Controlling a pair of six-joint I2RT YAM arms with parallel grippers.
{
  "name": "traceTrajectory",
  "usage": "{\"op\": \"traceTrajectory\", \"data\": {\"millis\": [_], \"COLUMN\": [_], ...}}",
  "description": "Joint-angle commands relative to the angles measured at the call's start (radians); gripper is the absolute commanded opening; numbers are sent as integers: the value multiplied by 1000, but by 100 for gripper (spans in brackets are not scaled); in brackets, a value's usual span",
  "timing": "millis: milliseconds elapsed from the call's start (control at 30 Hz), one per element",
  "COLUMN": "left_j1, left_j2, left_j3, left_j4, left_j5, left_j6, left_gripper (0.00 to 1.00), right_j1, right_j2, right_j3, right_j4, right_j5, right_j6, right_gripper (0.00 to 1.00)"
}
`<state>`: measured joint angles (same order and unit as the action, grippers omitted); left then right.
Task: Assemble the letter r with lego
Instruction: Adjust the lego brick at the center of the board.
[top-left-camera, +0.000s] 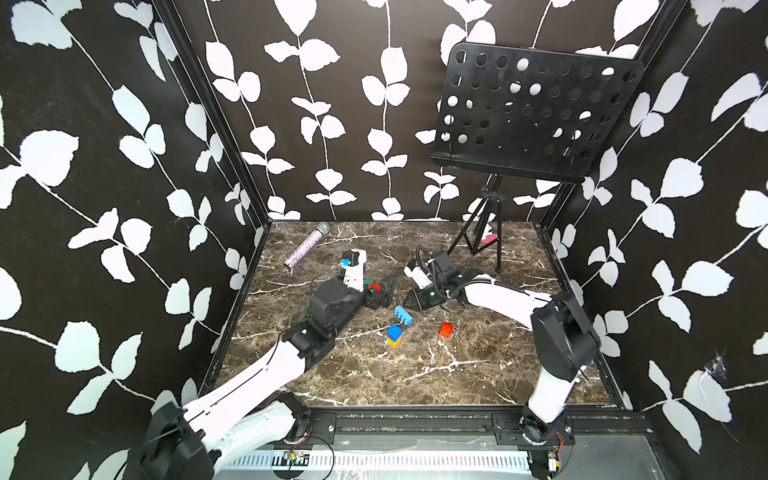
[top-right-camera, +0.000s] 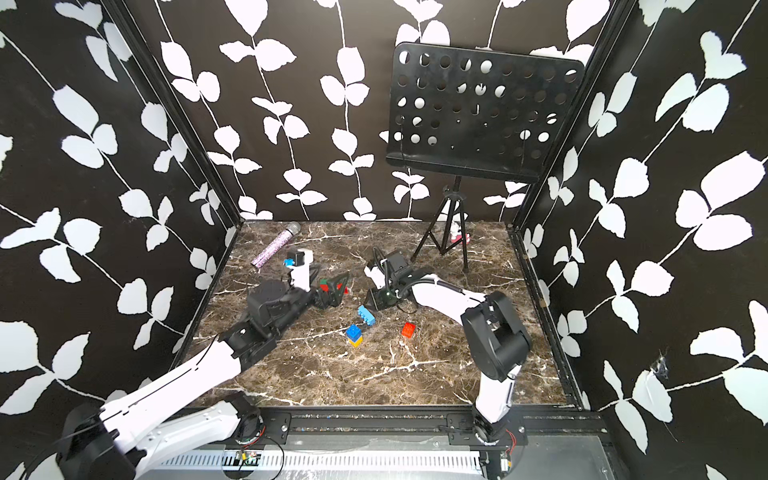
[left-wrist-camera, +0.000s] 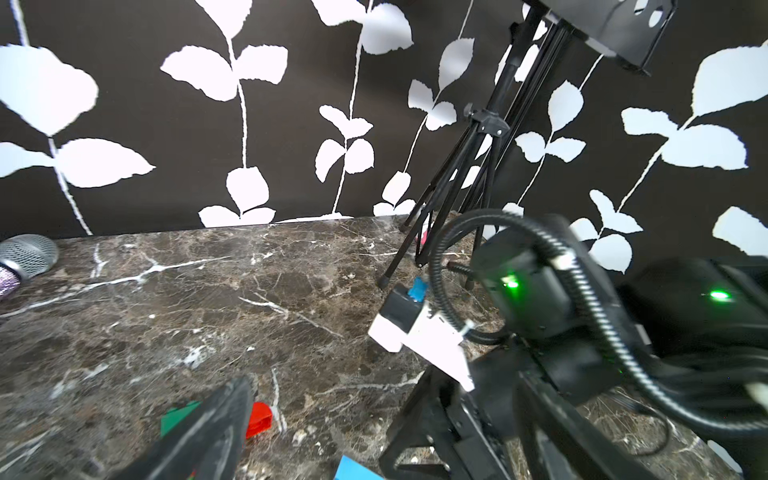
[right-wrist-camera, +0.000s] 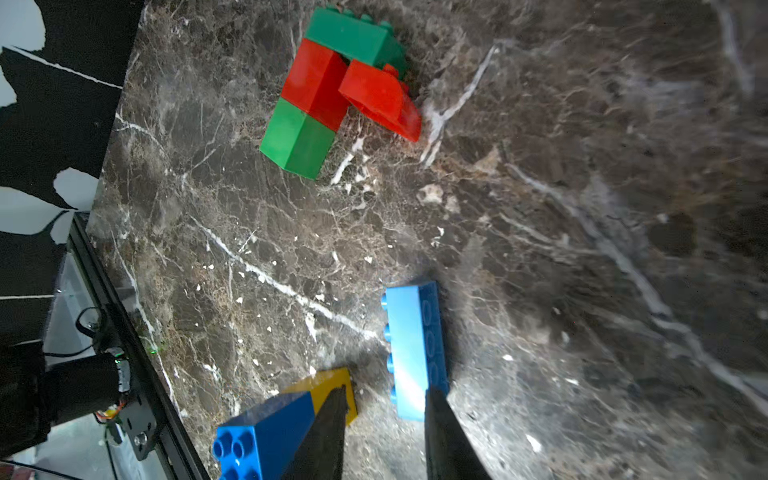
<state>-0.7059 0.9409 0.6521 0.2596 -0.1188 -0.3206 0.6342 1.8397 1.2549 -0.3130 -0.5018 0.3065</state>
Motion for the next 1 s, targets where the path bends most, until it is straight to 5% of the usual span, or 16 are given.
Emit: {"op": "traceTrajectory", "data": {"millis": [0, 733, 967], "left_j1": [-1, -1, -1], "left_j2": [-57, 15, 16], "left_j3": [-23, -9, -11], "left_j4": [22, -4, -14], "left_j5": [-42, -19, -36], "left_j6": [17, 35, 40], "left_gripper": [99, 99, 99], "right_j1": [-4, -97, -59], "right_j2": [52, 69, -54], "right_j3": [29, -18, -55], "right_j4": [74, 2, 88], "right_j5": [-99, 45, -81], "right_j6": [42, 7, 15], "right_gripper": [26, 17, 19]}}
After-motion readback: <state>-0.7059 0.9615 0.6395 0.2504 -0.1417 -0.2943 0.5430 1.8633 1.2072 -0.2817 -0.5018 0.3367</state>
